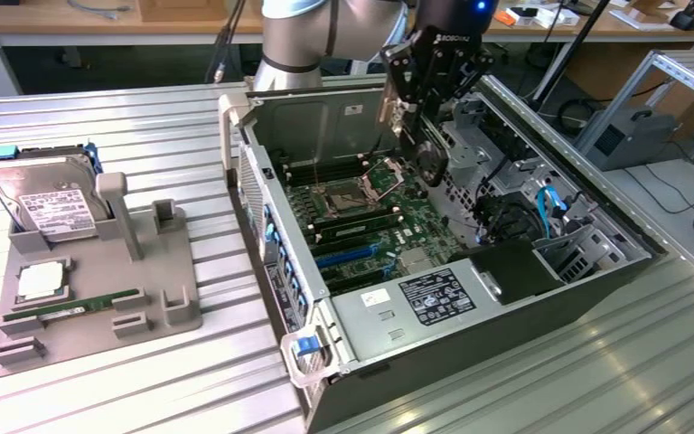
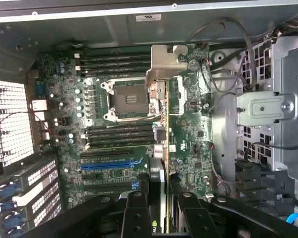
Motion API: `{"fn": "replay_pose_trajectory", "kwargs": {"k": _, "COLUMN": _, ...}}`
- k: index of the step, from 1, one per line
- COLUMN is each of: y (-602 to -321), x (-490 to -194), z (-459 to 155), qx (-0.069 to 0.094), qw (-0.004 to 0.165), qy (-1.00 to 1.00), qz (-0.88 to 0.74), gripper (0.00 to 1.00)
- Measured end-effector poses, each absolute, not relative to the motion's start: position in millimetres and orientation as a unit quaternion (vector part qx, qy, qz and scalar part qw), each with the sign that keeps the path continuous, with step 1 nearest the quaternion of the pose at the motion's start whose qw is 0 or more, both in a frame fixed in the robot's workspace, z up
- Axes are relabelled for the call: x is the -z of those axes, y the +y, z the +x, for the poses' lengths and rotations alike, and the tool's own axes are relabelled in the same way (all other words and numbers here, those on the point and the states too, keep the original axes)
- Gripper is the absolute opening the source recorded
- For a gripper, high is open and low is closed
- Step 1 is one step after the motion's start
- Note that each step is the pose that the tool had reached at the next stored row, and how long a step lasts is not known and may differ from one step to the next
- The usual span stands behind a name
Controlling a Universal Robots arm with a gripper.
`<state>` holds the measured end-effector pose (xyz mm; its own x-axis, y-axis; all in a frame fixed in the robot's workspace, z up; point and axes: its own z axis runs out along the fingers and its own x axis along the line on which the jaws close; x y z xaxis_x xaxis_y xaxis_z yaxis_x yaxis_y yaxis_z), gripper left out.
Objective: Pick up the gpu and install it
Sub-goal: 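Pick up the gpu and move the gpu toward the slot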
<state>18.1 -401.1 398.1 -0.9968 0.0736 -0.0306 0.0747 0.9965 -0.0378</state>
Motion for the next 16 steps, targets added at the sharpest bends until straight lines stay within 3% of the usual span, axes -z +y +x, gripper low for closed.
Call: {"fn": "replay_pose_trajectory", "kwargs": {"k": 16, "y": -401.1, "x": -392.3, "z": 33.3, "qx": 0.024, "qw": 0.015, "qy": 0.999, "qz": 0.037, "gripper": 0.27}}
